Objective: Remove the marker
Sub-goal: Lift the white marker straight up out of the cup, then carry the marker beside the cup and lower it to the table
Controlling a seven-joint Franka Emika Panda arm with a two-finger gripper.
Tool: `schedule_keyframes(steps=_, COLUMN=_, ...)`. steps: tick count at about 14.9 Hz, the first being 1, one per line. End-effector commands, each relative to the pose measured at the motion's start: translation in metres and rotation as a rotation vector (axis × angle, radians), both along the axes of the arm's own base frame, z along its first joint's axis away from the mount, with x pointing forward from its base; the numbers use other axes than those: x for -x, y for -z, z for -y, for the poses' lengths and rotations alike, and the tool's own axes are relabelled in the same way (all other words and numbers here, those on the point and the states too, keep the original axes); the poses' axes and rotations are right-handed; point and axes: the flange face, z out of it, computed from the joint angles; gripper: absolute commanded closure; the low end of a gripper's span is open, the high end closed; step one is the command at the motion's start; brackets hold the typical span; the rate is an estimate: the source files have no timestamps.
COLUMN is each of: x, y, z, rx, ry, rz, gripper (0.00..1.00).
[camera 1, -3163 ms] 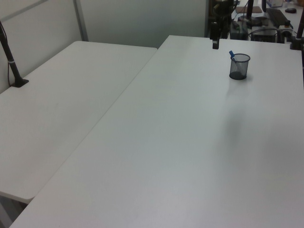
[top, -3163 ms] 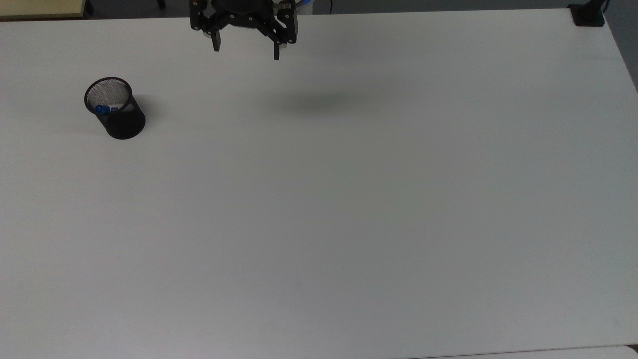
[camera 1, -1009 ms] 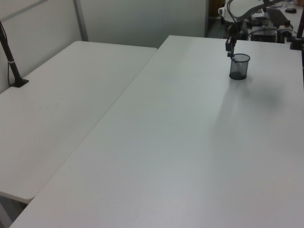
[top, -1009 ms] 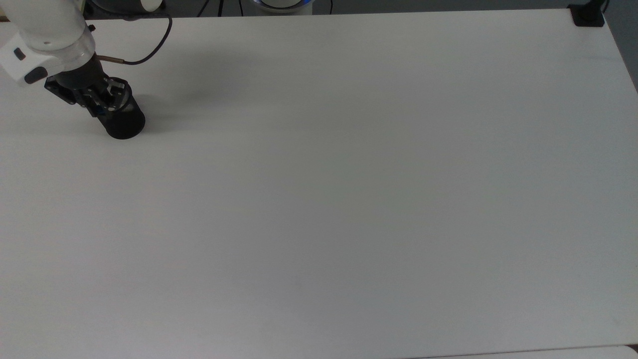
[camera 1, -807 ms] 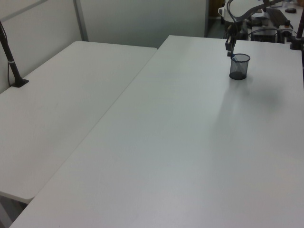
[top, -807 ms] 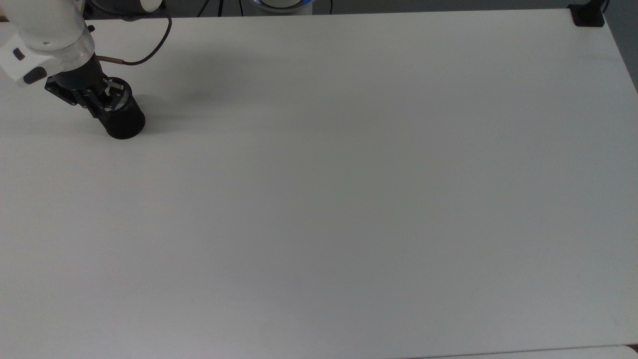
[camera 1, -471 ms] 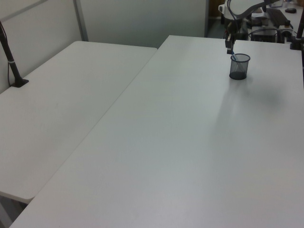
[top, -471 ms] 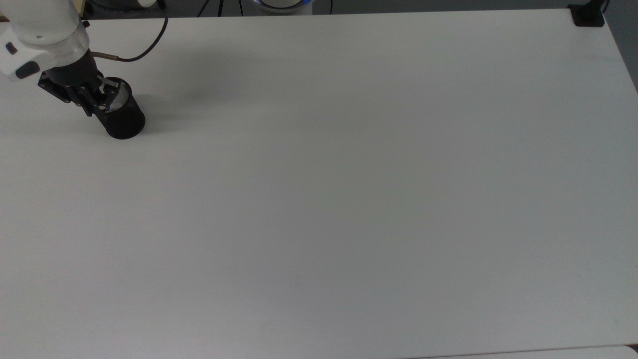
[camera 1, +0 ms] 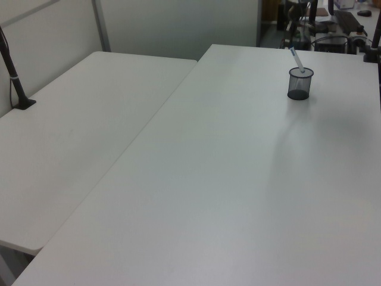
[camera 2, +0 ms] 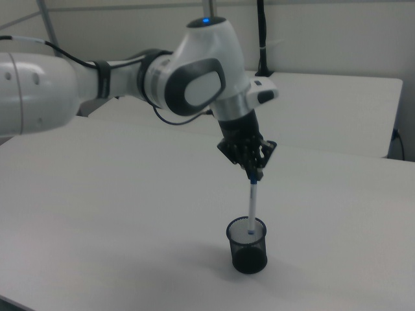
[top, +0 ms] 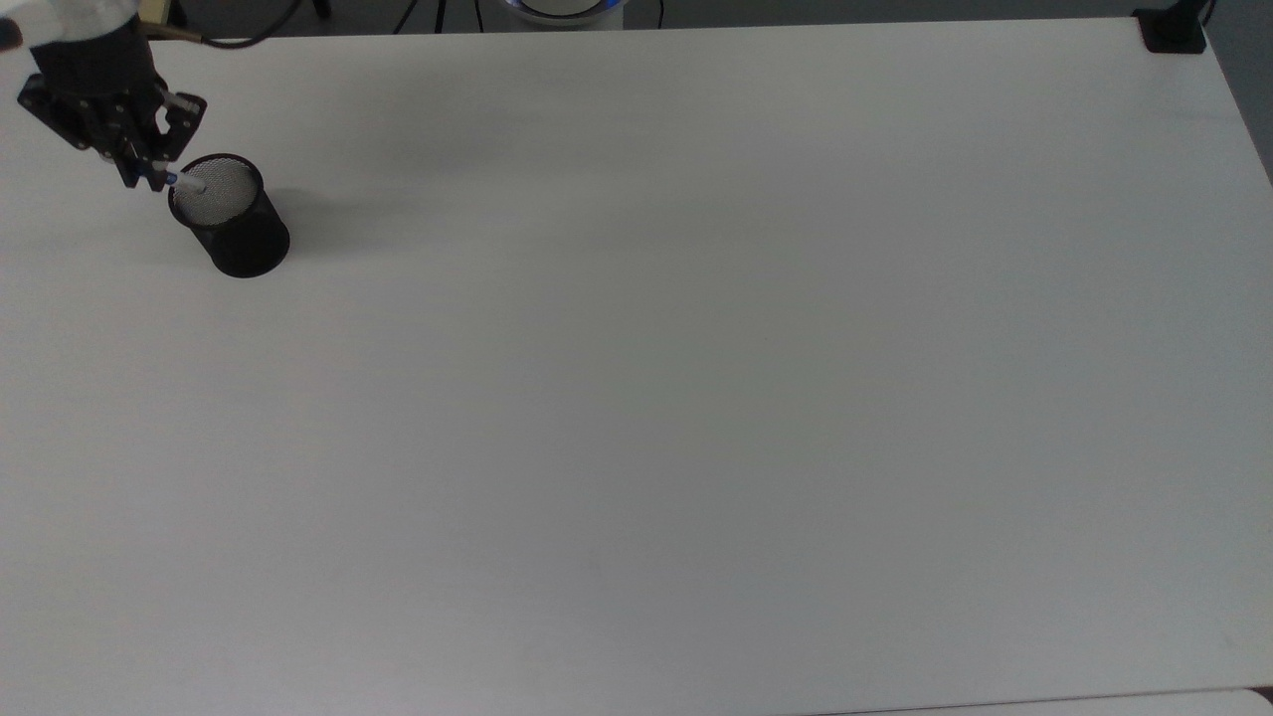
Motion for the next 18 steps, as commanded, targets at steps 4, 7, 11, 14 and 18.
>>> schedule_keyframes(steps=4, x=0.005, y=-0.029, z=-0.055, rx=-0.061, ry=-0.062, rz=-0.121, gripper=0.86)
schedule_keyframes(steps=7, x=-0.003, y=-0.012, z=-0.090, rx=-0.076, ry=-0.114, rz=-0.178, gripper=0.86)
schedule_keyframes(steps=11, x=-0.020, y=0.033, z=-0.128, rx=-0.094, ry=-0.115, rz=-0.244, gripper=0.86)
schedule_keyframes(steps=14, x=-0.022, y=0.079, z=-0.147, rx=-0.110, ry=-0.128, rz=-0.321, gripper=0.86)
schedule_keyframes(steps=18, x=-0.031, y=0.130, z=-0.151, rx=-0.121, ry=-0.096, rz=-0.381, gripper=0.80)
